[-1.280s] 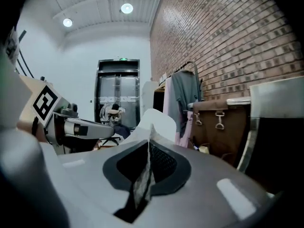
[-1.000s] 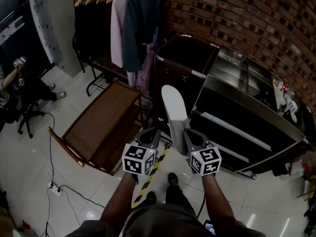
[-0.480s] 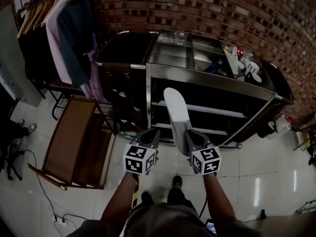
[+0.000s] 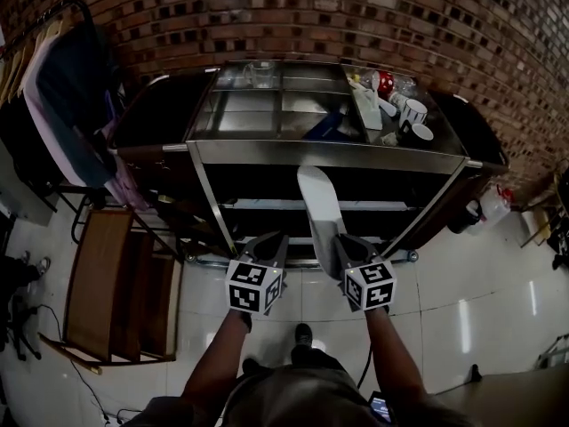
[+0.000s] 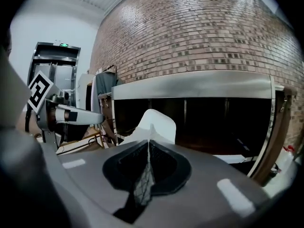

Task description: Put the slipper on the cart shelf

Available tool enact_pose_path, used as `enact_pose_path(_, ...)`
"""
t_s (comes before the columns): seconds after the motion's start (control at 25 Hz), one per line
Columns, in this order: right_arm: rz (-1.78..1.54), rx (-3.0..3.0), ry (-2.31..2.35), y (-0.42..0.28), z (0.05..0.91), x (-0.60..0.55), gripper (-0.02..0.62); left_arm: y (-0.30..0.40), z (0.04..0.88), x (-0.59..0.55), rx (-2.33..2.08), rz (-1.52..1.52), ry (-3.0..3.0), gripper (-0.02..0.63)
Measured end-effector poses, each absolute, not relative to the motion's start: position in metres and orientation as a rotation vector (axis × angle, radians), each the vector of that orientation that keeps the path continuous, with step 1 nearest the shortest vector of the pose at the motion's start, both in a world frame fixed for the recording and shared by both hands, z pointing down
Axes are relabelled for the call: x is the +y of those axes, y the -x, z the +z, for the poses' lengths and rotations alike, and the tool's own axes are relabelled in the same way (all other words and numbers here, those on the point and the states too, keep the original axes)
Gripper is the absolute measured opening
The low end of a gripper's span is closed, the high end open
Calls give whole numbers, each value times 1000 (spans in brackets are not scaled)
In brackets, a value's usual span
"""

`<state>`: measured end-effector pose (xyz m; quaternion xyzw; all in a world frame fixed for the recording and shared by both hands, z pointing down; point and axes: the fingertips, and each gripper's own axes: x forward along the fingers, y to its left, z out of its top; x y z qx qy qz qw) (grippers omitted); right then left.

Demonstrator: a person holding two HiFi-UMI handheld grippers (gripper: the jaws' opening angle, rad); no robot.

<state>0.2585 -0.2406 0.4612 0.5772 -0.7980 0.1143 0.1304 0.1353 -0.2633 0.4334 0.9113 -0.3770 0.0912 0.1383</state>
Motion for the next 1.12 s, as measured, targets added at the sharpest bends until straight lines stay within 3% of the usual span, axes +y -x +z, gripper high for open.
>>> enact_pose_path(0.48, 399, -2322, -1657, -343, 480, -318, 9, -210, 451, -328, -1163, 313, -2576, 8)
enact_pose_path(1.12, 467, -2186, -1788, -369, 534, -452, 9, -214, 481, -395, -1137, 379, -2524, 8)
